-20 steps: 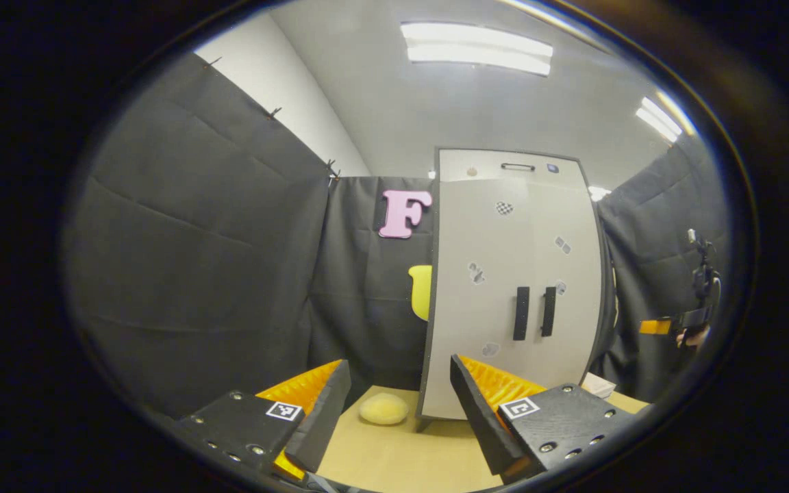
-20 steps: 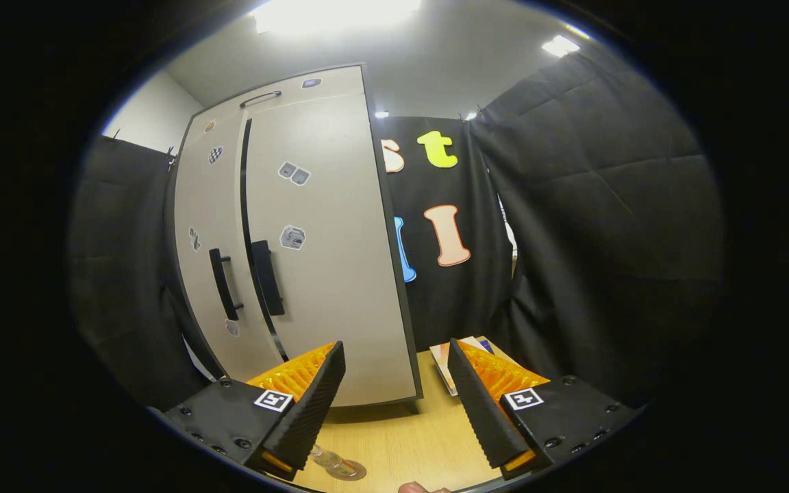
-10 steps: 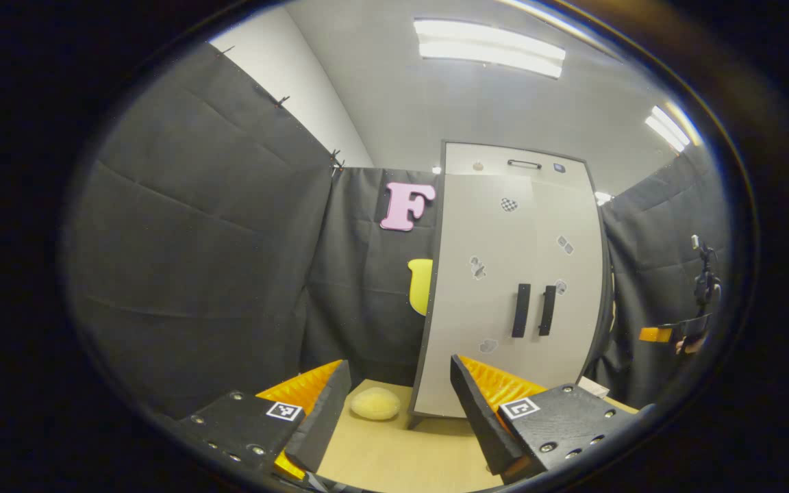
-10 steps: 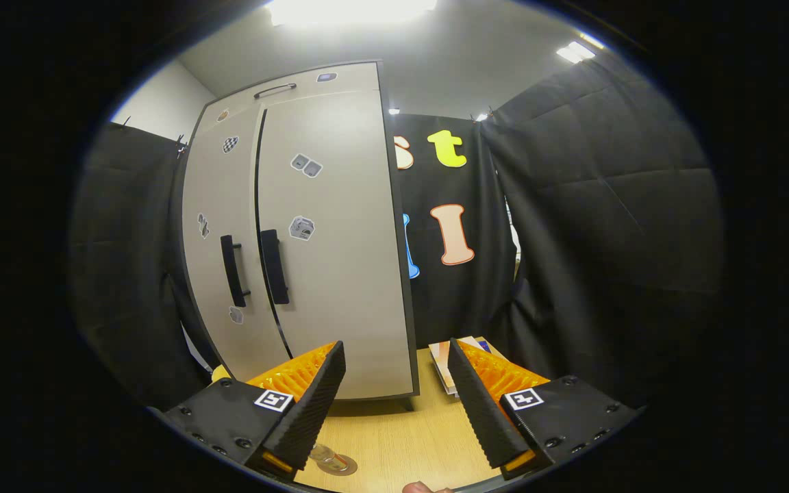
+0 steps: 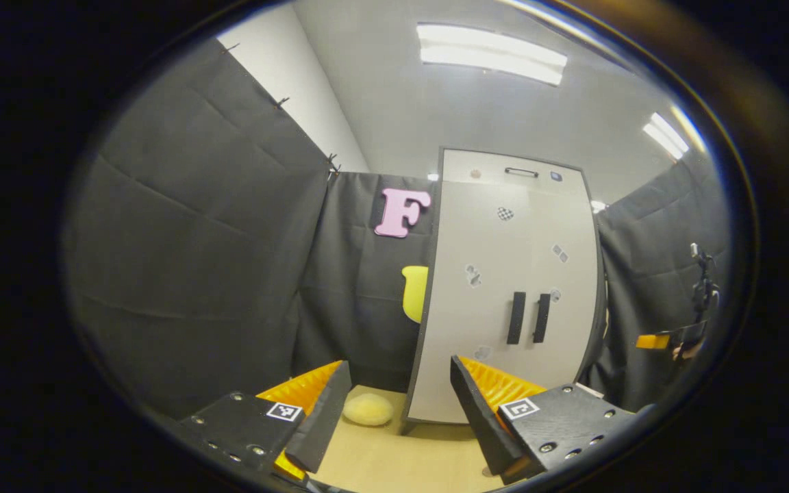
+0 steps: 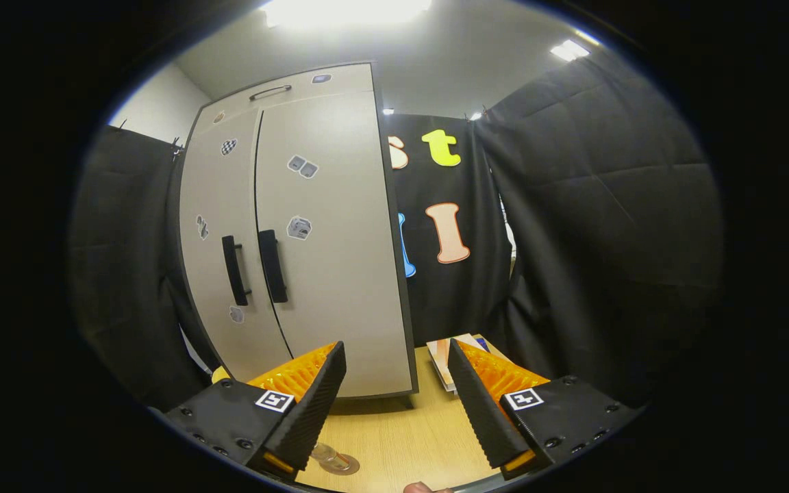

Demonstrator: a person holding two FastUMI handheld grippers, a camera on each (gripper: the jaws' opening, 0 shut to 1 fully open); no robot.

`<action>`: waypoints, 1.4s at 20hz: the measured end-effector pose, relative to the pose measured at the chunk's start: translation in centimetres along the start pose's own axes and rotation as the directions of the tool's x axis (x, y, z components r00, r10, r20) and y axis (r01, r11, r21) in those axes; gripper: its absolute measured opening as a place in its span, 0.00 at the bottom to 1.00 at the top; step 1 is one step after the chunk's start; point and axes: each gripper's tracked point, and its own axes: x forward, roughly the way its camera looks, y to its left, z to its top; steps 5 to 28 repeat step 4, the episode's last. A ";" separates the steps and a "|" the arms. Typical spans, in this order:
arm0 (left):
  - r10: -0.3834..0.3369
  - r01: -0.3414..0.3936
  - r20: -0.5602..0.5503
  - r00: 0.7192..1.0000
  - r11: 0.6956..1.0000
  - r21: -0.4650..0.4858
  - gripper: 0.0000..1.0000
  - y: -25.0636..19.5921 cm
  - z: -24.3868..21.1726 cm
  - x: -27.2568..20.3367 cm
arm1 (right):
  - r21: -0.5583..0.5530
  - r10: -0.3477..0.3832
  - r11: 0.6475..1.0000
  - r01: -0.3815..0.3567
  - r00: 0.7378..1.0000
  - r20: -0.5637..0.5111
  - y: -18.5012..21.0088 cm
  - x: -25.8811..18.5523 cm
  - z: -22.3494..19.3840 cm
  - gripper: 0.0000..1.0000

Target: Grasp the bottle in the cabinet with the left hand and place it on the coaster, then close the right door with the right hand and the left door with the left hand.

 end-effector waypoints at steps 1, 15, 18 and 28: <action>-0.001 0.001 -0.003 1.000 1.000 0.005 0.88 0.0 0.0 0.0 | 0.000 -0.002 1.000 0.002 1.000 -0.002 0.0 0.0 -0.2 0.95; 0.000 0.000 -0.011 1.000 1.000 0.026 0.88 0.0 -0.3 0.0 | 0.009 0.000 1.000 0.001 1.000 -0.010 0.4 0.3 -0.5 0.96; 0.000 0.000 -0.011 1.000 1.000 0.026 0.88 0.0 -0.3 0.0 | 0.009 0.000 1.000 0.001 1.000 -0.010 0.4 0.3 -0.5 0.96; 0.000 0.000 -0.011 1.000 1.000 0.026 0.88 0.0 -0.3 0.0 | 0.009 0.000 1.000 0.001 1.000 -0.010 0.4 0.3 -0.5 0.96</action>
